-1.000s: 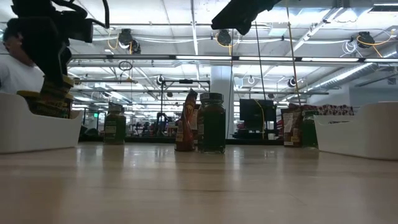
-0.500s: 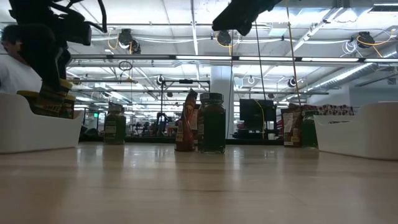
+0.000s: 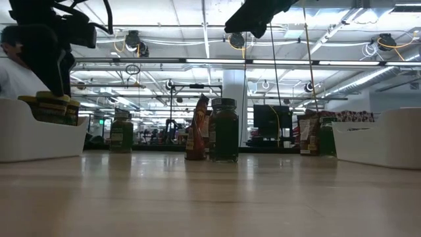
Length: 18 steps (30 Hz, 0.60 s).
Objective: Sort spices by type
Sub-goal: Put the left yellow seasoning bottle into the left white bin, then put the yellow seasoning bottle into the left white bin
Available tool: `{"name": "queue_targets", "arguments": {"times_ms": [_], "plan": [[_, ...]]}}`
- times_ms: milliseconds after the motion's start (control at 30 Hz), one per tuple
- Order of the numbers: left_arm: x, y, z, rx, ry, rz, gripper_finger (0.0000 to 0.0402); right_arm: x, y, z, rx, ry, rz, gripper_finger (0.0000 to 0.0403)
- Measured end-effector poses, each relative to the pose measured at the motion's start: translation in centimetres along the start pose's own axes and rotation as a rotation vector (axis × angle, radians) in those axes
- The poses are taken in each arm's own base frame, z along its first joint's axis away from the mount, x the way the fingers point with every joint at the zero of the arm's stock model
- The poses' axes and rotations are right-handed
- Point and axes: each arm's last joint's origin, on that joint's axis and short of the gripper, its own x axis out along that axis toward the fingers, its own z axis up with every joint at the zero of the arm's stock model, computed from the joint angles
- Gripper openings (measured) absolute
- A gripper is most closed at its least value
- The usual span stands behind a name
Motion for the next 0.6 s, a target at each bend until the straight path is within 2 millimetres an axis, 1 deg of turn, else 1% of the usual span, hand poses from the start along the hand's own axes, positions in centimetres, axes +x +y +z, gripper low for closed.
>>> {"name": "queue_targets", "arguments": {"times_ms": [200,600], "plan": [[-0.1,0.0,0.0,0.002,0.005,-0.004,0.0274,0.0,0.0,0.0,0.000,0.000,0.000,0.0082],[-2.0,0.0,0.8,0.040,-0.012,-0.054,0.0275,0.0,0.0,0.0,-0.007,-0.002,0.000,0.0082]]}}
